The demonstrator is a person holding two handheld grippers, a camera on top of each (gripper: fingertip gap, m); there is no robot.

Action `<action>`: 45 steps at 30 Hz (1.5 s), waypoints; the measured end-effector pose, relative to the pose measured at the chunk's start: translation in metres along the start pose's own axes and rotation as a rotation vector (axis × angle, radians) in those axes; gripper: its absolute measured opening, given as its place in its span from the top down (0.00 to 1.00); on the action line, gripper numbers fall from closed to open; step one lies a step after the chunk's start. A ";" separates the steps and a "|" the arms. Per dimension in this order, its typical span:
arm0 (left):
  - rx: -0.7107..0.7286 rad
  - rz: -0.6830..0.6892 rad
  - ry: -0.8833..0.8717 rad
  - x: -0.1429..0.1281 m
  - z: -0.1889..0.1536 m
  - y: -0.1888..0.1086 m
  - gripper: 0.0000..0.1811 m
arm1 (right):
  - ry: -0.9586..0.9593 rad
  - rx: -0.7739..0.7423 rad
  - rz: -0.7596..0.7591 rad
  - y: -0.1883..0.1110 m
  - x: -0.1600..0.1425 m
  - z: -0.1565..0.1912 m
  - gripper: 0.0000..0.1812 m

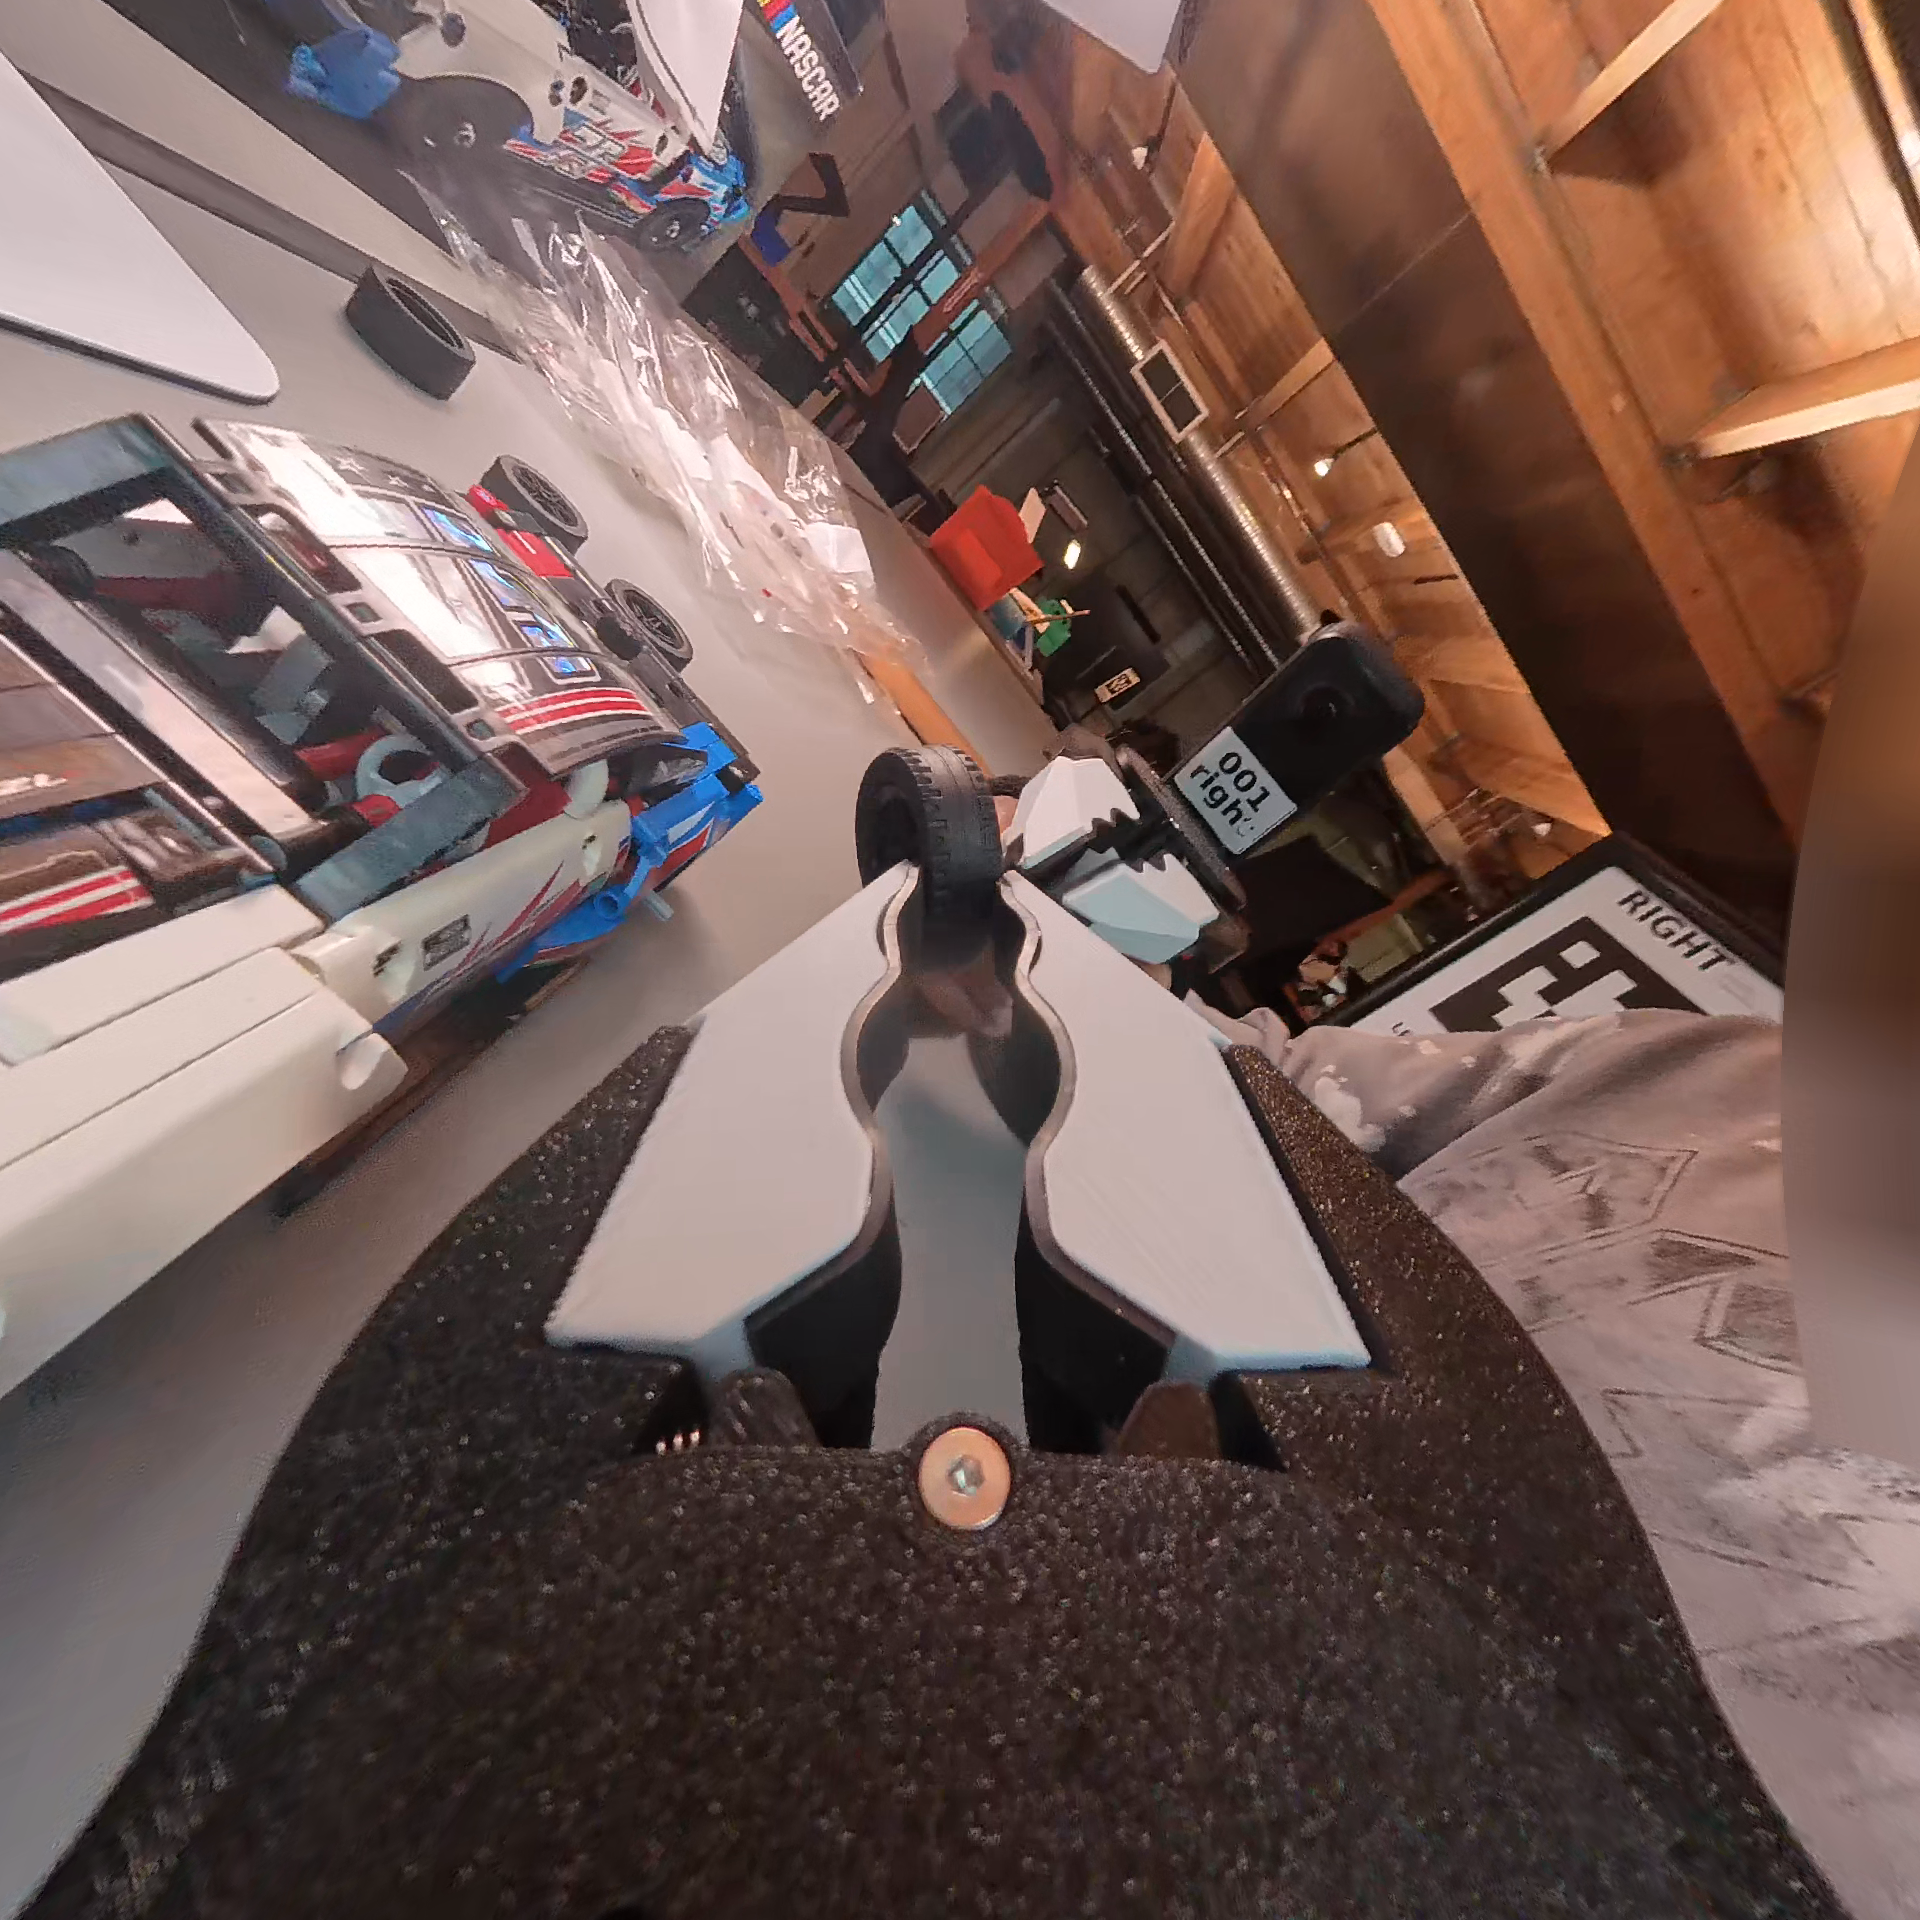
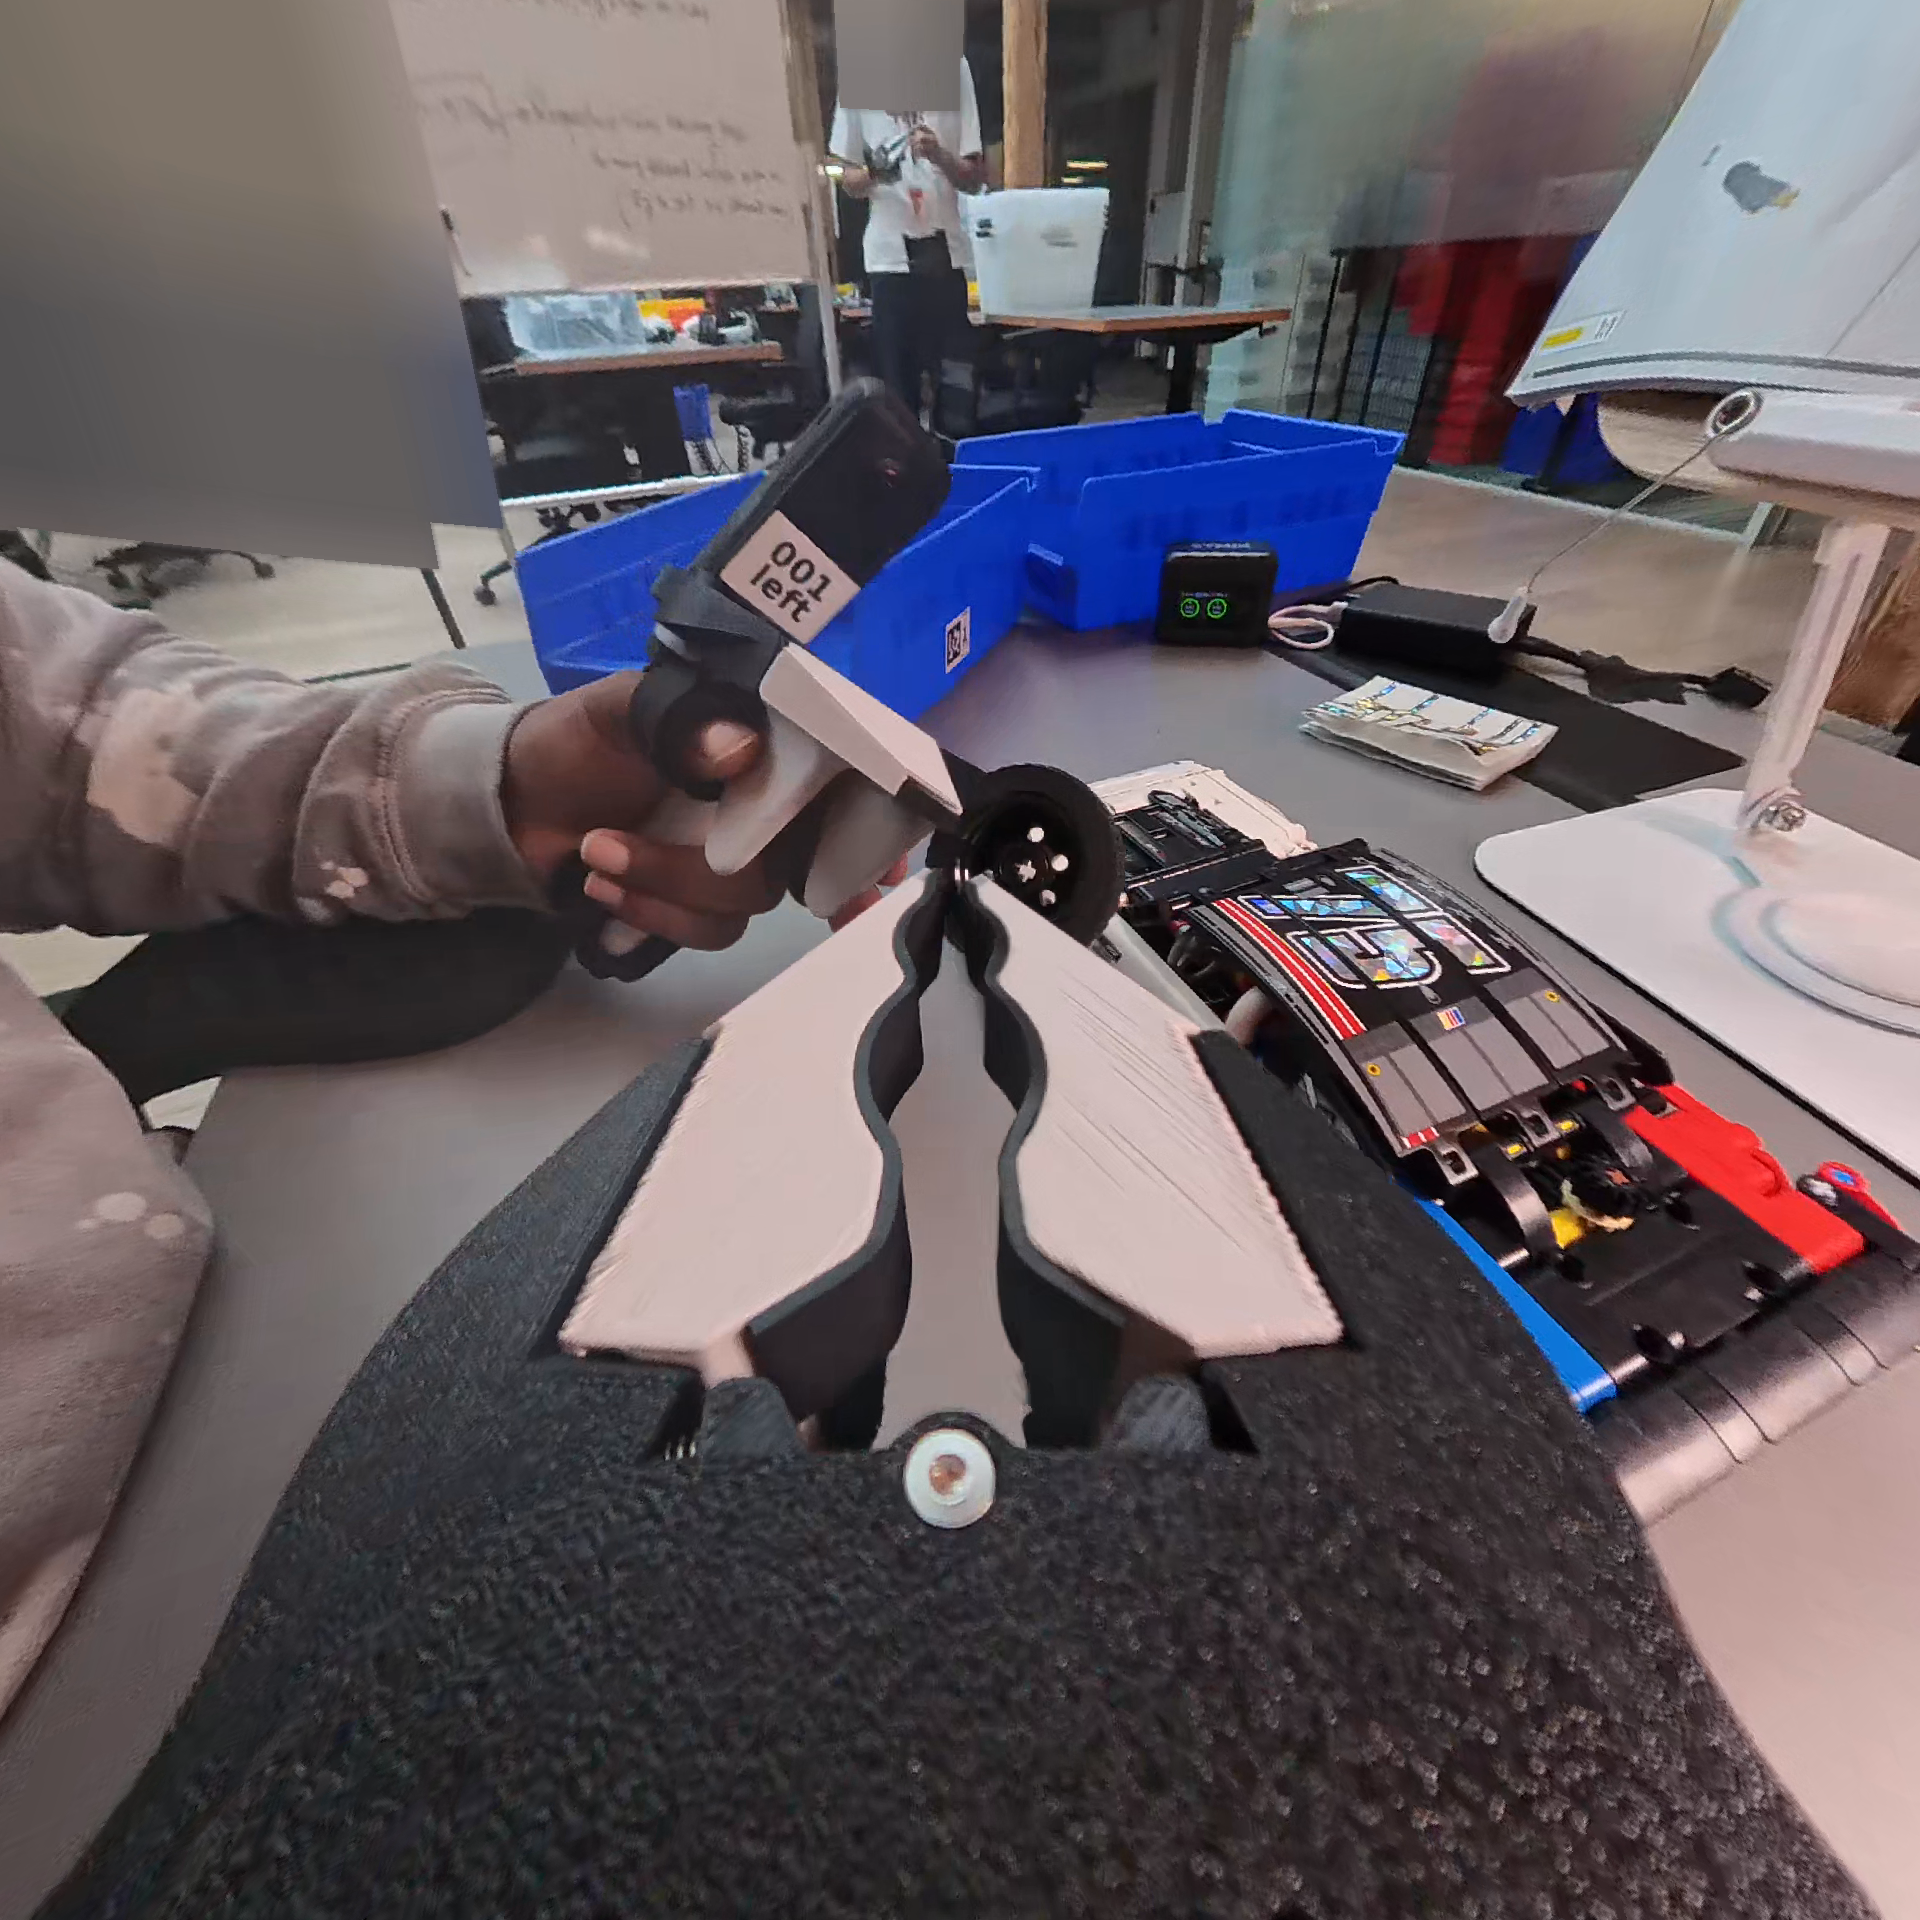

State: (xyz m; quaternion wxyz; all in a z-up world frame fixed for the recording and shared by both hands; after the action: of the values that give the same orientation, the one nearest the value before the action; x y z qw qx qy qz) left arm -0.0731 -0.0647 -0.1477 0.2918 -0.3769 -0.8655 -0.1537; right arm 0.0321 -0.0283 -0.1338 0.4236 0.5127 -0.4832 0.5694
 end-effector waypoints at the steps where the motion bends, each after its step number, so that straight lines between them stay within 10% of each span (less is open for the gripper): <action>1: -0.022 -0.010 -0.029 0.000 0.000 0.000 0.94 | -0.017 0.002 0.003 0.001 0.000 0.002 0.96; 22: 0.193 -0.029 0.066 -0.013 0.003 0.009 0.94 | -0.436 -0.356 0.260 0.020 -0.010 0.012 0.97; 45: 0.100 0.097 0.129 -0.032 -0.012 0.018 0.99 | -0.299 -0.337 0.185 -0.010 0.006 -0.016 1.00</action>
State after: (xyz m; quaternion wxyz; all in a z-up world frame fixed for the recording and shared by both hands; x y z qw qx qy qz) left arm -0.0373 -0.0767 -0.1574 0.3726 -0.3926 -0.8322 -0.1200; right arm 0.0385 -0.0107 -0.1271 0.3730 0.4669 -0.6736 0.4348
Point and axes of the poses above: each gripper's, where its closed fingertips meet, y out along the fingers, x out of its top, z = x × y across the jaws, the point moved 5 cm from there along -y, back along the fingers, and after that the axes turned 2 degrees about -y, right-handed, at the moved point
